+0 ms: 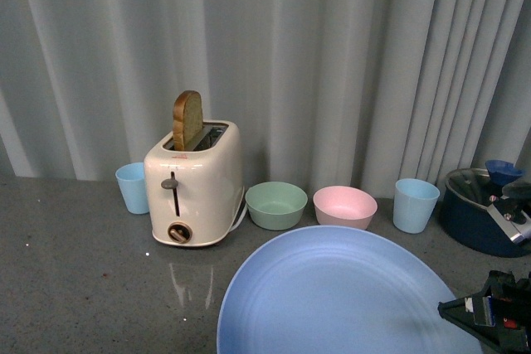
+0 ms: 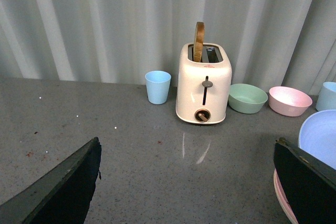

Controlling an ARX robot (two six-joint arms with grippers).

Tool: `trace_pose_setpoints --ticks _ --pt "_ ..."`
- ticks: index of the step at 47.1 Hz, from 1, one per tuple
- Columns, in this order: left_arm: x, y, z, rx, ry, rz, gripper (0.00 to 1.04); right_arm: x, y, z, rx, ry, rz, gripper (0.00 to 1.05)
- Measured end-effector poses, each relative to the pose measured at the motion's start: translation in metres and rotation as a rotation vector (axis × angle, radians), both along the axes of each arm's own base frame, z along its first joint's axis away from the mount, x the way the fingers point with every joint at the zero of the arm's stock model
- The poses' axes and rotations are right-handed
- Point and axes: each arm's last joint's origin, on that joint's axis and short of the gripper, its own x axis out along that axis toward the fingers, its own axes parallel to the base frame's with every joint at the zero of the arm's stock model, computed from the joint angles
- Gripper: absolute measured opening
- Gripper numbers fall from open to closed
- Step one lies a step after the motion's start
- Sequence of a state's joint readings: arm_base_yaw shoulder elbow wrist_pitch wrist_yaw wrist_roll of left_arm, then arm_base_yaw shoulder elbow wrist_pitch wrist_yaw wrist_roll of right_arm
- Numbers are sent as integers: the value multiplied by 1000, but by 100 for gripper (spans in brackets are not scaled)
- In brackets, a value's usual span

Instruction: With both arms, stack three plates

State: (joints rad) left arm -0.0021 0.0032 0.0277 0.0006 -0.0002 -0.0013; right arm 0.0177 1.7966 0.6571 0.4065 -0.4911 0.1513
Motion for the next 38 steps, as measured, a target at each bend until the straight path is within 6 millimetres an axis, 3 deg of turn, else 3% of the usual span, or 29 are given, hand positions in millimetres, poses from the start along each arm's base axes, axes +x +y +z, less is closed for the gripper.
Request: trace_pose_setpoints --ticks 12,38 --pt "0 0 0 0 0 0 98 8 -1 -18 13 57 -36 3" --pt "0 0 0 0 0 0 98 9 3 -35 -8 107 -25 3"
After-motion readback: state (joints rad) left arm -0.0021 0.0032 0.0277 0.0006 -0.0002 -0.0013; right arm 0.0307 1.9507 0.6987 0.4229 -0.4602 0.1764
